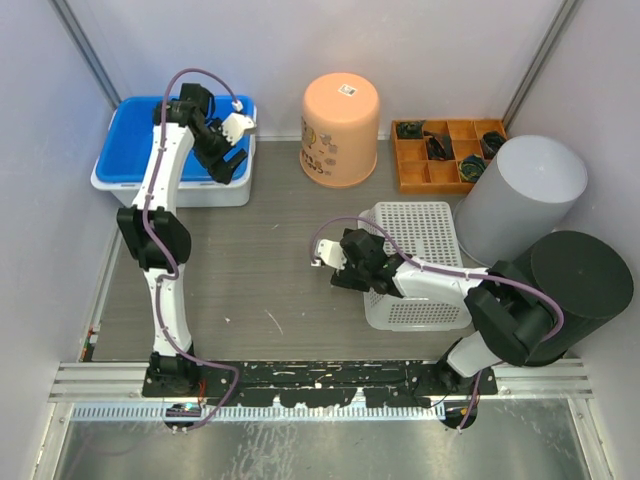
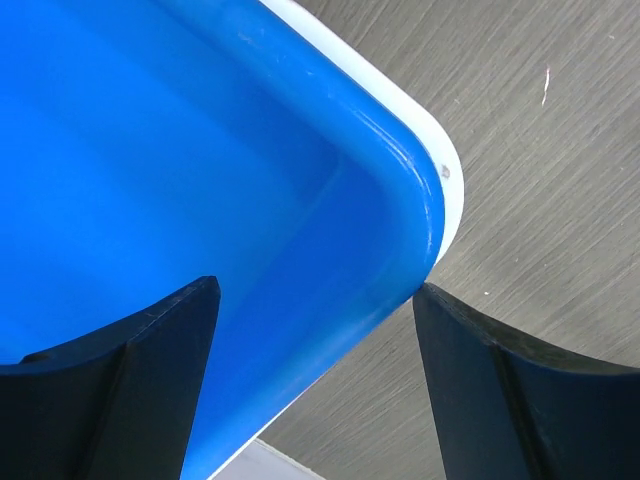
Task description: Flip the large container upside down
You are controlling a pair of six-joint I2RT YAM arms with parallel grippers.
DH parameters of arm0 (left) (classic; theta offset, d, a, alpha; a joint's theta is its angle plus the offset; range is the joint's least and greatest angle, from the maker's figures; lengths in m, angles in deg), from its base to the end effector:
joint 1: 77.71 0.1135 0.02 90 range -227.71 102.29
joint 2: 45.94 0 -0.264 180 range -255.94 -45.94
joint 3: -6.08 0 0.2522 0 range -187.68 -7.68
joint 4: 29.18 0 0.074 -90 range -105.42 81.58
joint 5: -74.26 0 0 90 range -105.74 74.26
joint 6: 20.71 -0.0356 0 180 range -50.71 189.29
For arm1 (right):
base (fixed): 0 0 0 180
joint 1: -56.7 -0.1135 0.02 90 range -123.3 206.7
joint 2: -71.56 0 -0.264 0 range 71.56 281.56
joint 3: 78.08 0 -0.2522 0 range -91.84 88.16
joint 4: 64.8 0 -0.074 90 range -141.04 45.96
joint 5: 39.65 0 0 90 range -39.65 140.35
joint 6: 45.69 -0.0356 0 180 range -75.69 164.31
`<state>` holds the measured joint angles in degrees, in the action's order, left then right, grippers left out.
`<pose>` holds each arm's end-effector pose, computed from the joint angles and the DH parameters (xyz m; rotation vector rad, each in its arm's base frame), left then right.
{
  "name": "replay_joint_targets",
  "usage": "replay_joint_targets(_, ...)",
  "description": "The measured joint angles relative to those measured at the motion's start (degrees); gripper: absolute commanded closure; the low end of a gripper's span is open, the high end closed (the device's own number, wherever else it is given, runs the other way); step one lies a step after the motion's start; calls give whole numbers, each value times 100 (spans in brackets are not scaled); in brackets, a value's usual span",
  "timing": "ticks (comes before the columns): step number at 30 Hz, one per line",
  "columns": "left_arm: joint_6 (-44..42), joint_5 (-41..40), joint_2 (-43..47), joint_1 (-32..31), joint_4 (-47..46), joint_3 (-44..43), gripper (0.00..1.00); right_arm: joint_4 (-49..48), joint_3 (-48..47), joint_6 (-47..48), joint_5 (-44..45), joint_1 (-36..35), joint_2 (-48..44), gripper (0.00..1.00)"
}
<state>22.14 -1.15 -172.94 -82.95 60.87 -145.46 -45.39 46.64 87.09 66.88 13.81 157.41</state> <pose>0.4505 -0.0503 0.3304 1.2367 2.3469 -0.1112 0.2176 0.1883 0.1657 -1.5526 1.8630 -0.3509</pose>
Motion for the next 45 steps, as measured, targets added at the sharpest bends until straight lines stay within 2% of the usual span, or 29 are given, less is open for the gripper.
replay_joint_targets(8,308,-35,-201,-20,-52,-278,33,-70,0,37,-13,26,39,0)
replay_joint_targets(10,378,-72,-212,-37,-68,-278,46,-92,-4,55,-15,26,79,0)
replay_joint_targets(12,483,-127,-234,-68,-70,-278,72,-107,-7,68,-15,26,101,0)
replay_joint_targets(13,575,-175,-249,-85,-81,-278,80,-111,-11,68,-13,26,105,0)
replay_joint_targets(14,603,-247,-267,-116,-103,-271,76,-114,-15,70,-13,28,116,0)
replay_joint_targets(16,546,-385,-275,-179,-256,-262,51,-114,-24,68,-13,31,129,0)
replay_joint_targets(18,636,-627,-275,-245,-411,-199,52,-114,-33,68,-11,39,133,0)
replay_joint_targets(21,800,-973,-284,-273,-533,-116,71,-118,-50,68,-11,48,160,0)
replay_joint_targets(22,813,-1023,-284,-284,-520,-116,71,-116,-50,68,-11,48,160,0)
replay_joint_targets(24,656,-1143,-304,-339,-492,-118,65,-116,-55,63,-11,50,157,0)
replay_joint_targets(25,564,-1239,-319,-376,-479,-129,68,-111,-55,61,-11,50,157,0)
replay_joint_targets(27,459,-1325,-369,-411,-415,-199,98,-111,-55,57,-11,50,157,0)
replay_joint_targets(28,400,-1351,-407,-420,-365,-262,100,-111,-55,52,-11,50,157,0)
replay_joint_targets(31,260,-1397,-479,-437,-267,-378,100,-111,-55,39,-13,50,157,0)
replay_joint_targets(34,133,-1458,-487,-450,-247,-385,80,-114,-55,31,-13,50,157,0)
replay_joint_targets(36,98,-1519,-490,-463,-245,-385,82,-114,-55,17,-13,50,157,0)
replay_joint_targets(39,87,-1622,-490,-492,-273,-385,91,-116,-52,-2,-13,50,157,0)
replay_joint_targets(42,188,-1646,-490,-498,-293,-407,71,-116,-55,-7,-13,50,157,0)
replay_joint_targets(45,481,-1624,-487,-494,-295,-439,69,-118,-55,-20,-13,50,157,0)
